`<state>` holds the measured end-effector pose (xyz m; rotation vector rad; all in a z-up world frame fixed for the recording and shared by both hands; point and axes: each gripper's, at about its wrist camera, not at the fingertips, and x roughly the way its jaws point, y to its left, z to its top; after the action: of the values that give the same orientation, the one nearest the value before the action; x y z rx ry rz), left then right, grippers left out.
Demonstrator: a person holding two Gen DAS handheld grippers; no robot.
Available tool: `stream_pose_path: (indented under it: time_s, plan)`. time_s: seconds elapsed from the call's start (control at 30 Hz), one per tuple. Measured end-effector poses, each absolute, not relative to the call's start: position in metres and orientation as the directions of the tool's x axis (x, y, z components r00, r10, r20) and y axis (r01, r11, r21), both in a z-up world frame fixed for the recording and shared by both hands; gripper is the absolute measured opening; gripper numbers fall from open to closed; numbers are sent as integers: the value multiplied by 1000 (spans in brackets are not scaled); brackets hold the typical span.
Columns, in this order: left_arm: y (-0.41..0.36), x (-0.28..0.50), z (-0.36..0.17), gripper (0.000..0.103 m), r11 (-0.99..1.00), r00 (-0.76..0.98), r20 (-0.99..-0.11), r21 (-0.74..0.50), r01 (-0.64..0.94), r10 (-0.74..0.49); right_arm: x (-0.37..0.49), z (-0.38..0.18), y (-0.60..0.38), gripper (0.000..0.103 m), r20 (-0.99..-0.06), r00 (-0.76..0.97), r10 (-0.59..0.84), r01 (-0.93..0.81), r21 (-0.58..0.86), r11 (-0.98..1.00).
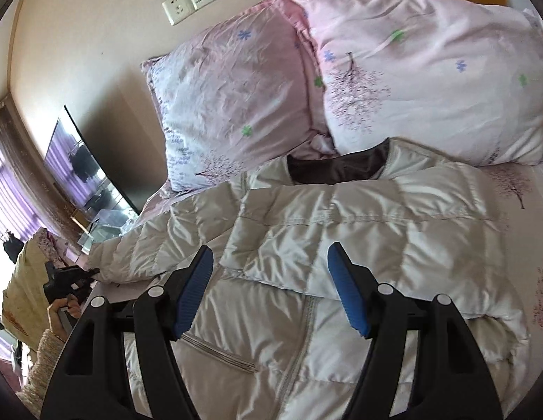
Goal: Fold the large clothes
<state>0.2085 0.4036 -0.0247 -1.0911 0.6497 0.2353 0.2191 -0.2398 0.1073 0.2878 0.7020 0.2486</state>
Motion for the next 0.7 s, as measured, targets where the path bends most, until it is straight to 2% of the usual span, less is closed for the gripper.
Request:
stream_pose_path:
  time_s: [0.17,0.33,0.53,0.7]
  plan:
    - [384,218,26,6,547,838,-535,-737,-398,-112,208,107,-264,70,-581,759,294,-87,357,930]
    - [339,235,92,5,658,882,-444,-713,-243,-155,196,104,-291,71,-572,780,254,-28,372,928]
    - [240,250,167,5,757,898,-311,-652,36,-310,182,95,-320,71,-577,790,209,44,393,918]
    - [144,261,195,5,754,827,-271,-607,250,-492,171,91,-338,71,-579,796,176,89,400,912]
